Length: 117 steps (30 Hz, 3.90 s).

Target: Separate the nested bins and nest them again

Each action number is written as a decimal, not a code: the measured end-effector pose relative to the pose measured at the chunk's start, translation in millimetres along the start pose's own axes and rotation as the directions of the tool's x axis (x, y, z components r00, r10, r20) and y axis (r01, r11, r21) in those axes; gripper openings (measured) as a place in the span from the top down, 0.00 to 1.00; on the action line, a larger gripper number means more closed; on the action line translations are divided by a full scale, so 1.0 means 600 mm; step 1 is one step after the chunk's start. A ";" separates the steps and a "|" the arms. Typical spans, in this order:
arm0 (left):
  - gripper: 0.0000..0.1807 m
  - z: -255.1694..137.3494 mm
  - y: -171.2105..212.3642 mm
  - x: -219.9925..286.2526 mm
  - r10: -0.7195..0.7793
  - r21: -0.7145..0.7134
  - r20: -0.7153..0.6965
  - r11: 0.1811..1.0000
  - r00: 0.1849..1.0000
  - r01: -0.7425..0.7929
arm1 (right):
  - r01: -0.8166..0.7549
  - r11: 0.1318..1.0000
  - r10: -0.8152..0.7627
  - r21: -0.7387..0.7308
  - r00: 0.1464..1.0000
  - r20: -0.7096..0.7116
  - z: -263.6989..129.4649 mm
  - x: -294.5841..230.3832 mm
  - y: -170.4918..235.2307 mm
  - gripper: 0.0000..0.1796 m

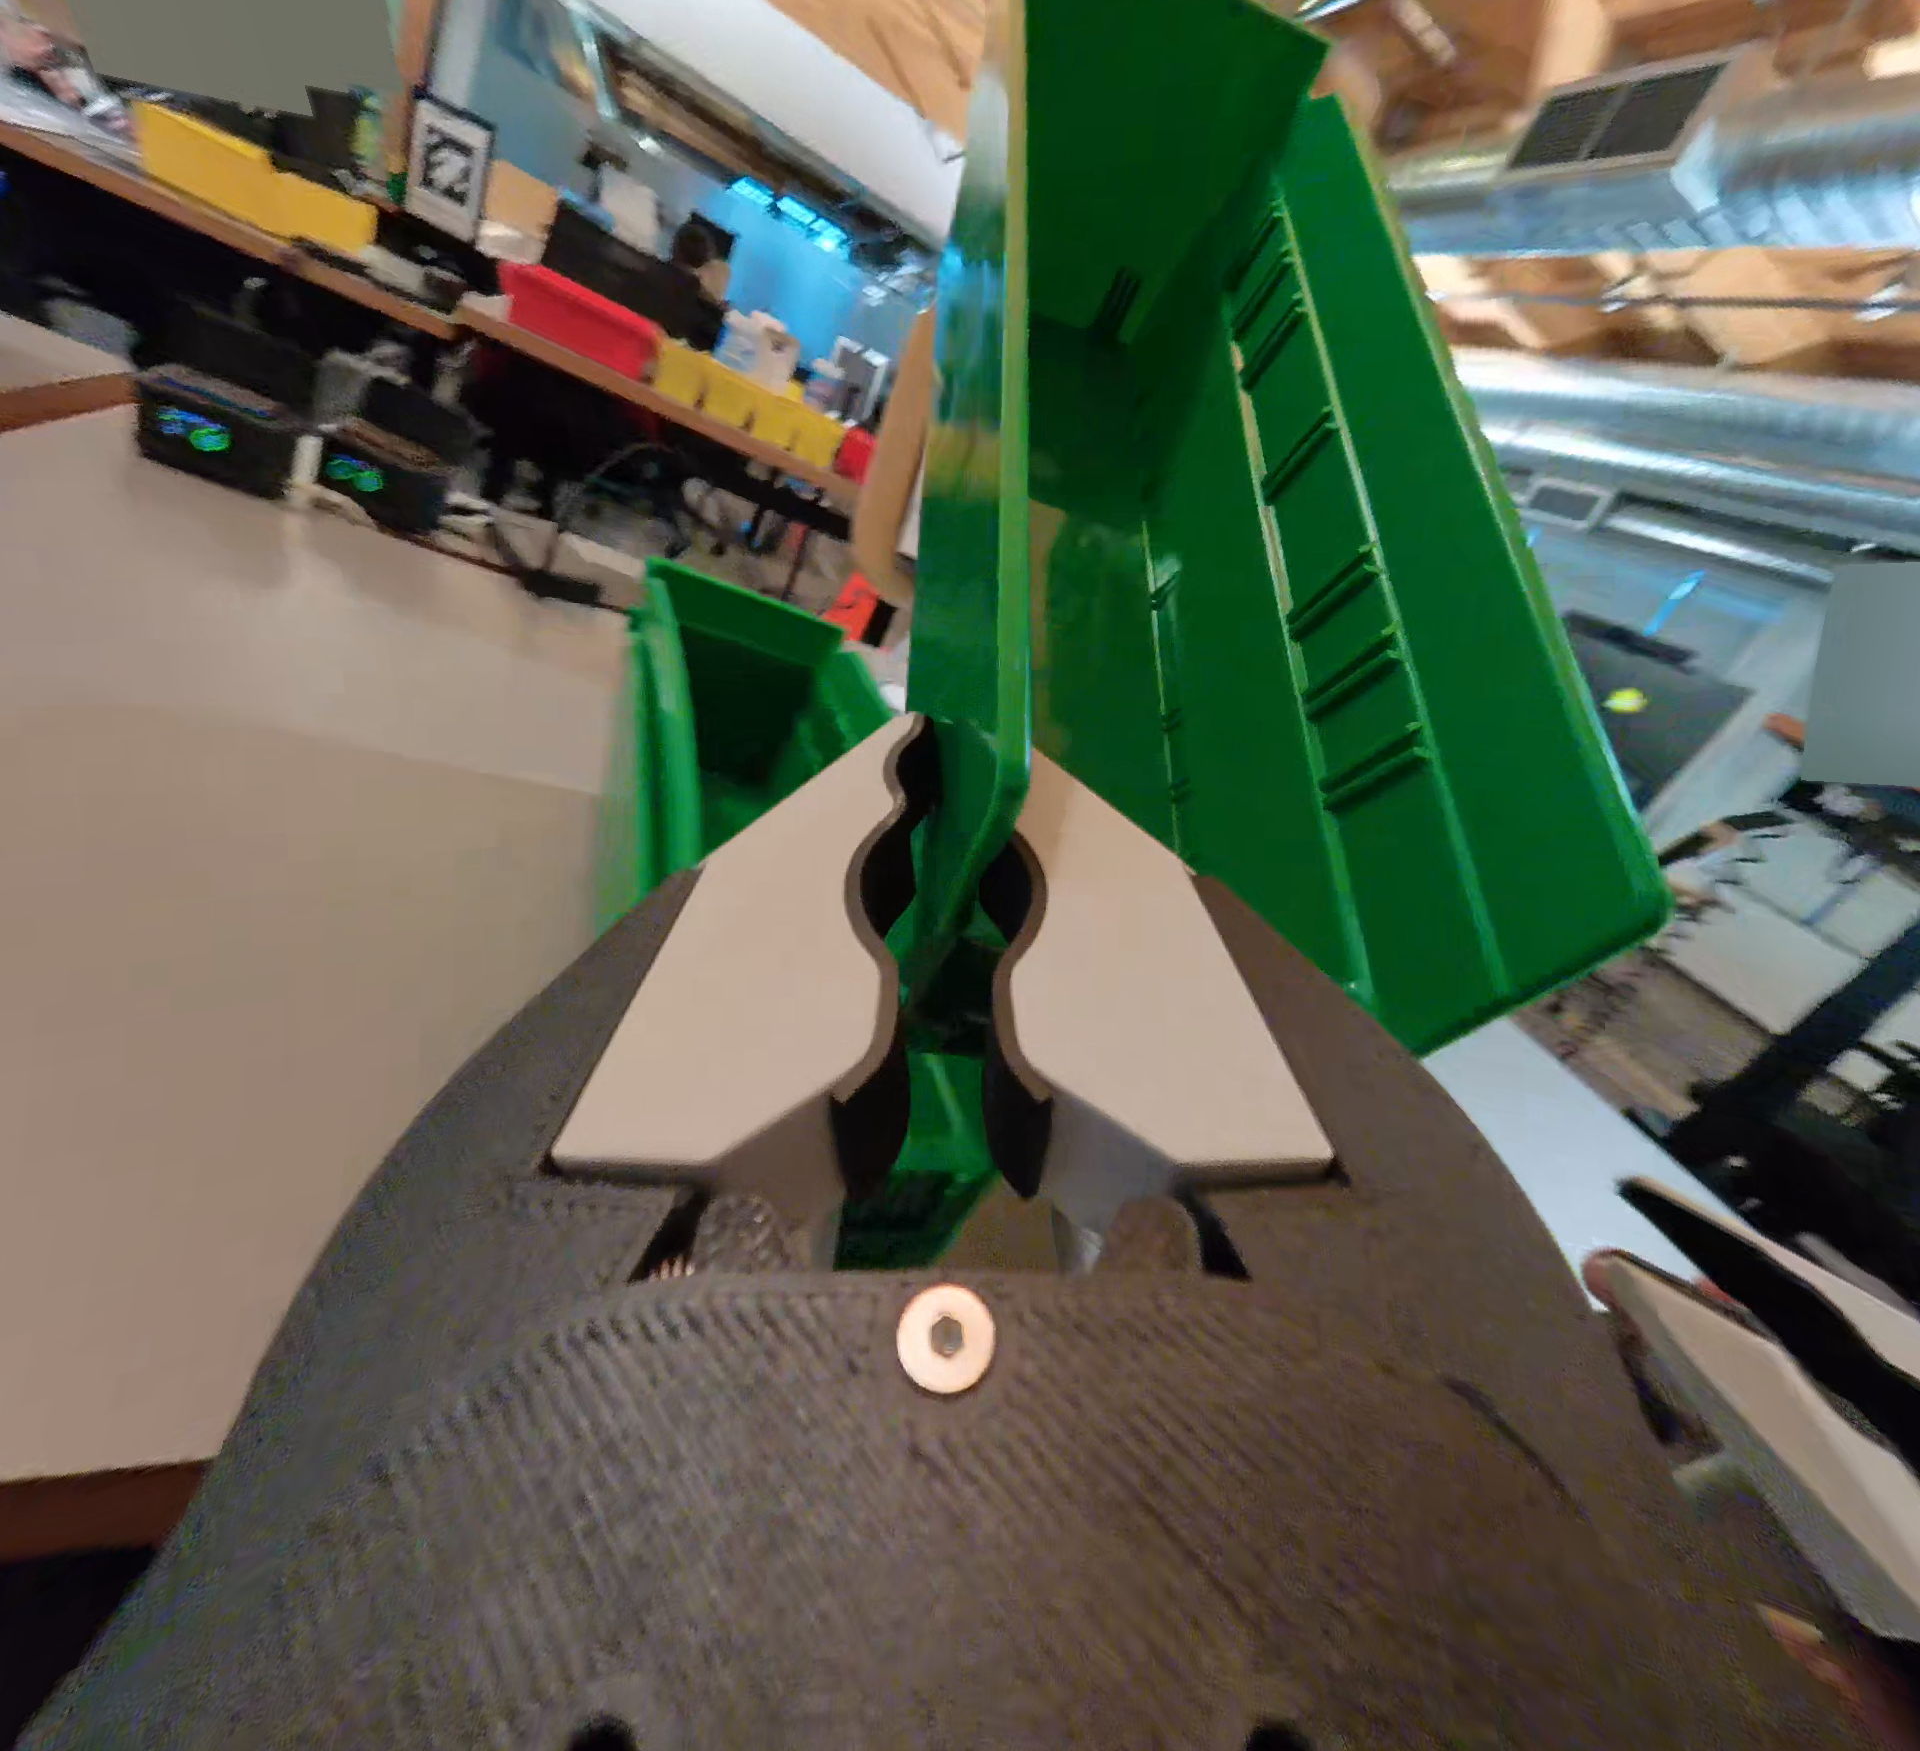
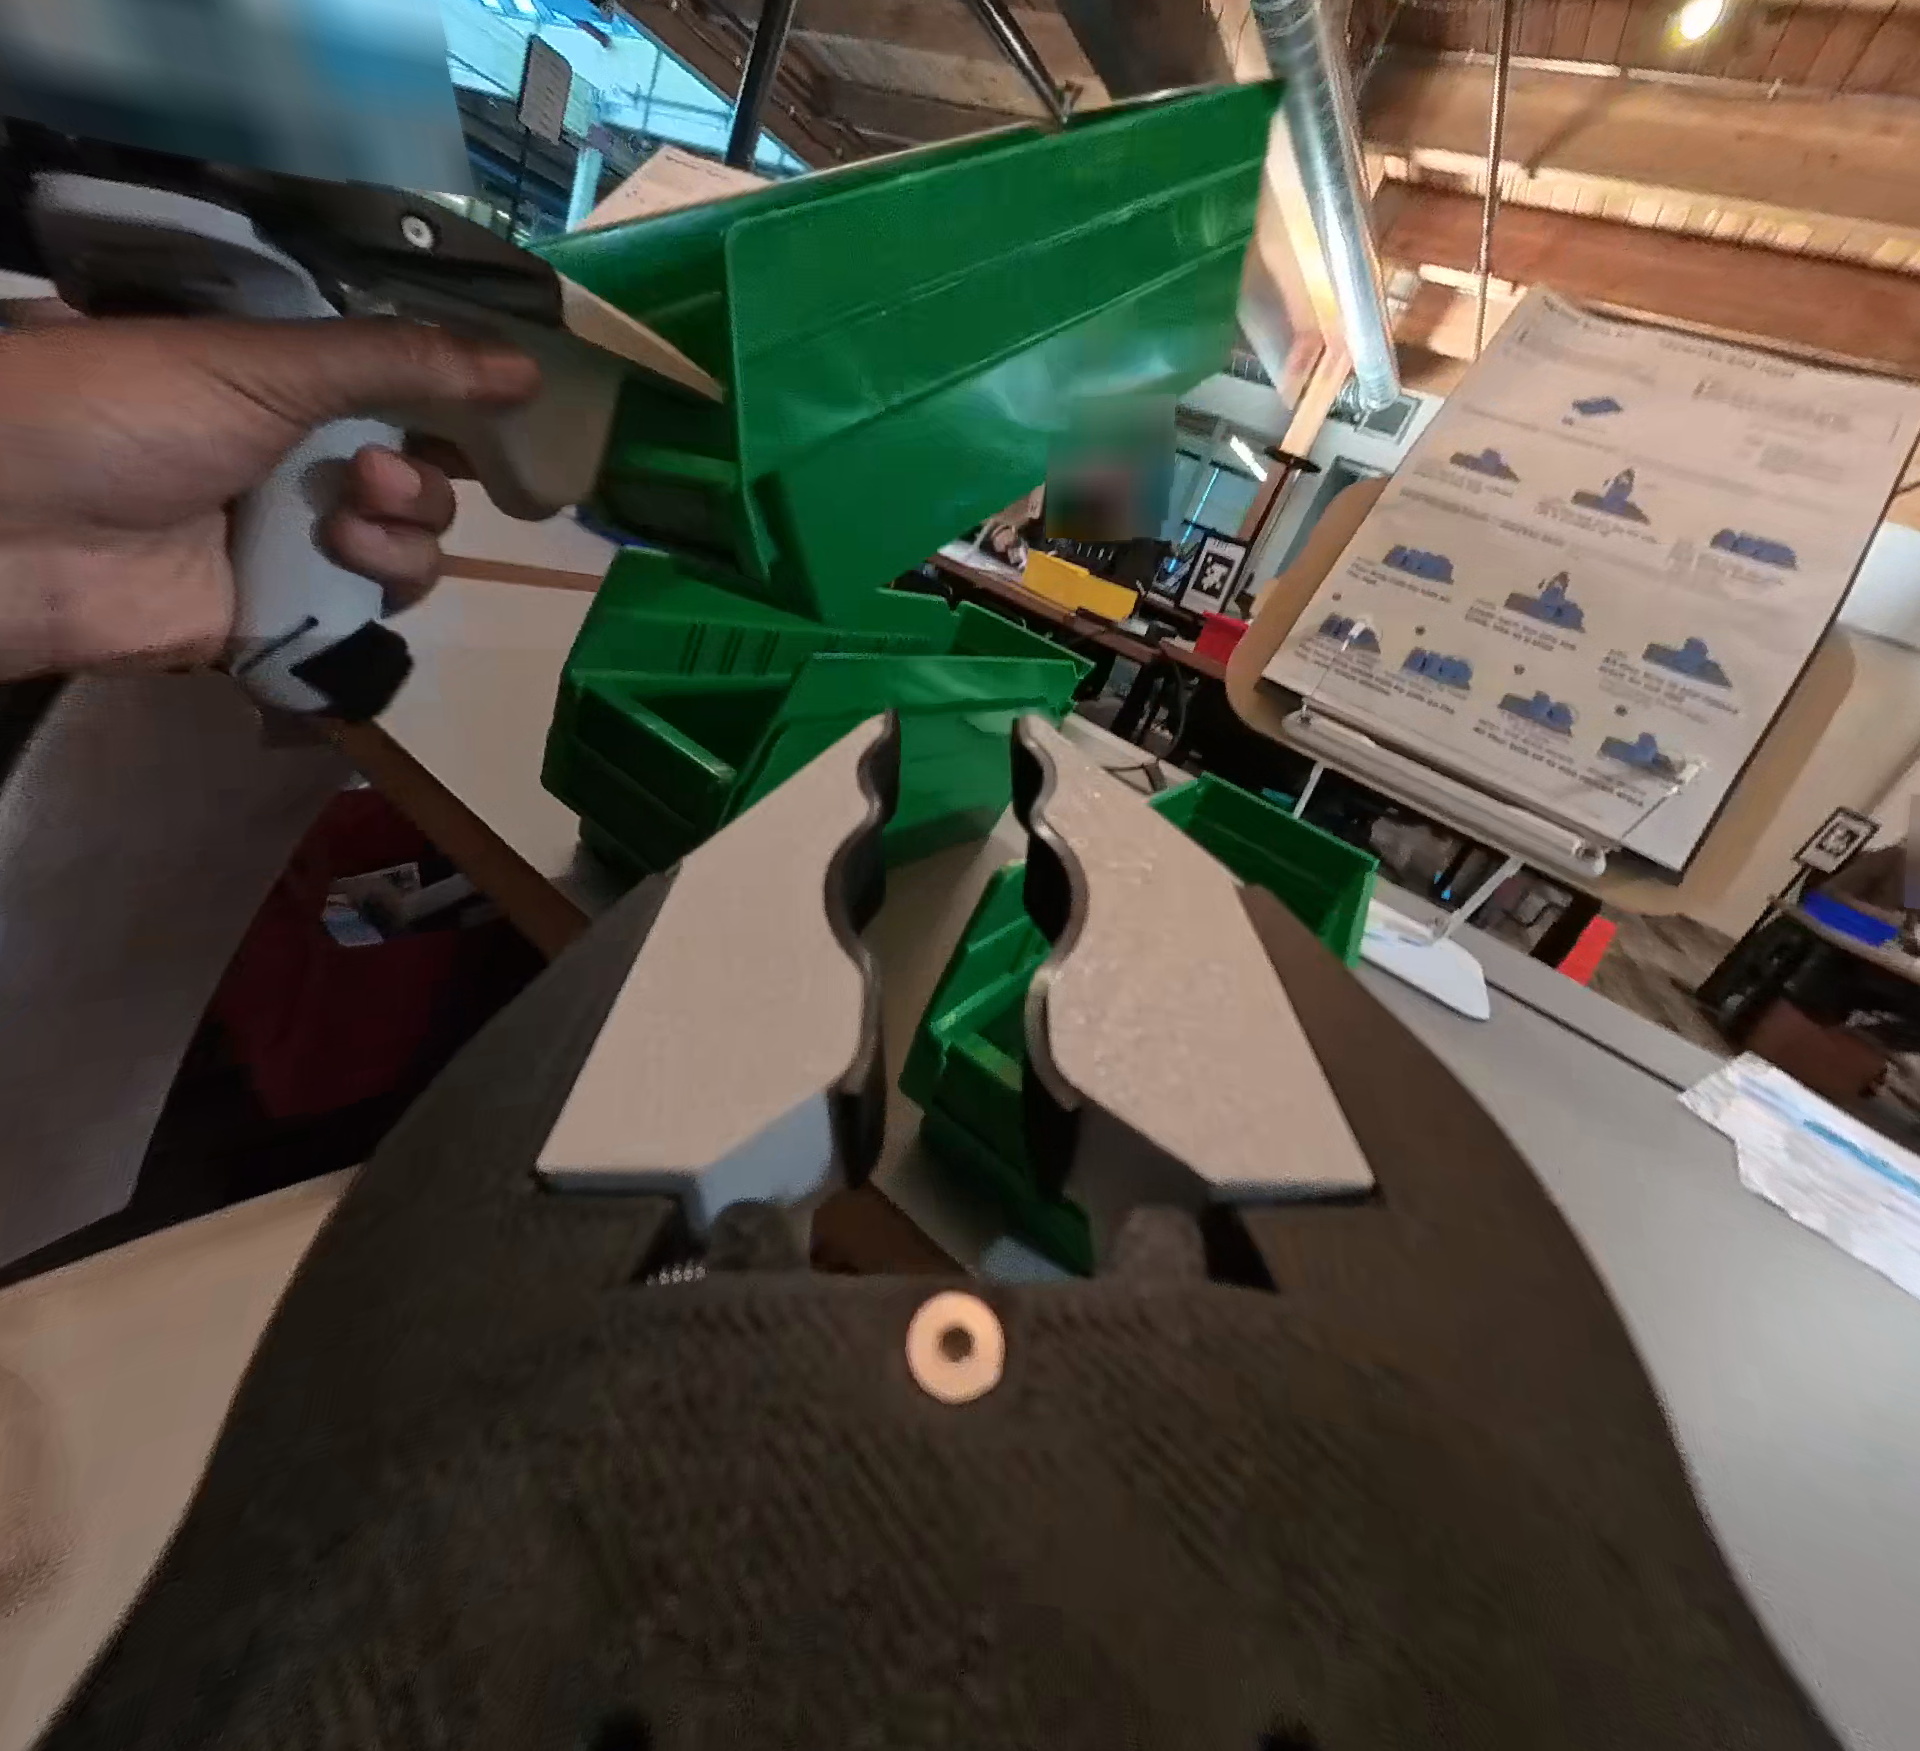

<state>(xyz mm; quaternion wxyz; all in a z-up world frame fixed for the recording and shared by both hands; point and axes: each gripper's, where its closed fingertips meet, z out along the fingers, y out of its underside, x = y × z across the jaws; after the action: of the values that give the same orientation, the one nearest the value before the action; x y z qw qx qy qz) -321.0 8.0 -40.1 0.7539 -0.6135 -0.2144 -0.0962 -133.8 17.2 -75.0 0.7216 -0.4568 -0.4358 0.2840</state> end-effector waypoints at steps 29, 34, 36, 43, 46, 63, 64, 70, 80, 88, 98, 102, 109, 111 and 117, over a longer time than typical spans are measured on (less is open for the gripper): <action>0.98 0.018 0.045 -0.075 0.215 -0.105 0.123 0.974 0.969 -0.203 | -0.029 0.996 0.032 -0.079 0.999 0.040 0.006 -0.002 0.036 0.92; 0.98 0.014 0.043 -0.082 0.104 -0.030 0.130 0.994 0.986 -0.100 | -0.028 0.996 0.032 -0.082 0.999 0.040 0.006 -0.001 0.037 0.93; 0.98 0.014 0.042 -0.082 0.081 -0.019 0.124 0.997 0.989 -0.079 | -0.028 0.996 0.031 -0.083 0.999 0.039 0.006 -0.001 0.038 0.93; 0.97 0.011 0.036 -0.076 -0.004 0.044 0.086 0.999 0.996 0.000 | -0.025 0.996 0.028 -0.085 0.999 0.038 0.006 0.000 0.039 0.93; 0.97 0.010 0.031 -0.071 -0.046 0.080 0.048 0.996 0.998 0.042 | -0.024 0.996 0.027 -0.085 0.999 0.038 0.006 0.000 0.039 0.93; 1.00 0.020 0.051 -0.087 0.313 0.010 0.133 0.948 0.941 -0.317 | -0.009 0.996 0.013 -0.085 0.999 0.047 0.005 -0.011 0.035 0.93; 0.99 0.020 0.051 -0.087 0.319 0.007 0.127 0.947 0.939 -0.322 | -0.007 0.996 0.011 -0.085 0.999 0.048 0.005 -0.011 0.035 0.93; 0.83 0.031 0.022 -0.053 0.289 0.012 0.006 0.957 0.957 -0.289 | -0.004 0.996 0.008 -0.088 0.999 0.049 0.004 -0.012 0.037 0.93; 0.99 0.064 0.048 -0.084 0.290 -0.231 0.051 0.934 0.956 -0.271 | -0.001 0.996 0.006 -0.094 0.999 0.053 0.005 -0.011 0.041 0.94; 1.00 0.057 0.040 -0.087 0.223 -0.129 0.095 0.969 0.970 -0.210 | 0.006 0.995 0.000 -0.103 0.998 0.055 0.005 -0.010 0.046 0.94; 1.00 0.045 0.006 -0.082 0.171 -0.006 0.088 0.985 0.981 -0.171 | -0.009 0.993 0.014 -0.116 0.999 0.048 0.006 0.000 0.055 0.94; 1.00 0.043 -0.020 -0.063 0.255 0.040 0.068 0.965 0.965 -0.258 | -0.015 0.993 0.021 -0.117 0.999 0.046 0.006 0.002 0.055 0.94; 1.00 0.047 0.010 -0.083 0.207 -0.002 0.102 0.978 0.973 -0.208 | -0.015 0.993 0.021 -0.115 0.999 0.046 0.005 0.001 0.053 0.94; 1.00 0.048 0.016 -0.088 0.177 -0.002 0.105 0.984 0.978 -0.178 | -0.013 0.993 0.019 -0.115 0.999 0.047 0.005 -0.001 0.053 0.94; 0.99 0.051 0.015 -0.087 0.169 0.012 0.097 0.985 0.981 -0.171 | -0.013 0.993 0.019 -0.115 0.999 0.051 0.006 -0.003 0.053 0.94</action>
<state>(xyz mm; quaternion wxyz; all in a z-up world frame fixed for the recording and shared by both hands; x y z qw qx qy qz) -370.1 33.6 -66.2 0.7546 -0.6257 -0.1979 0.0003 -138.2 30.3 -103.6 0.6802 -0.4934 -0.4665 0.2759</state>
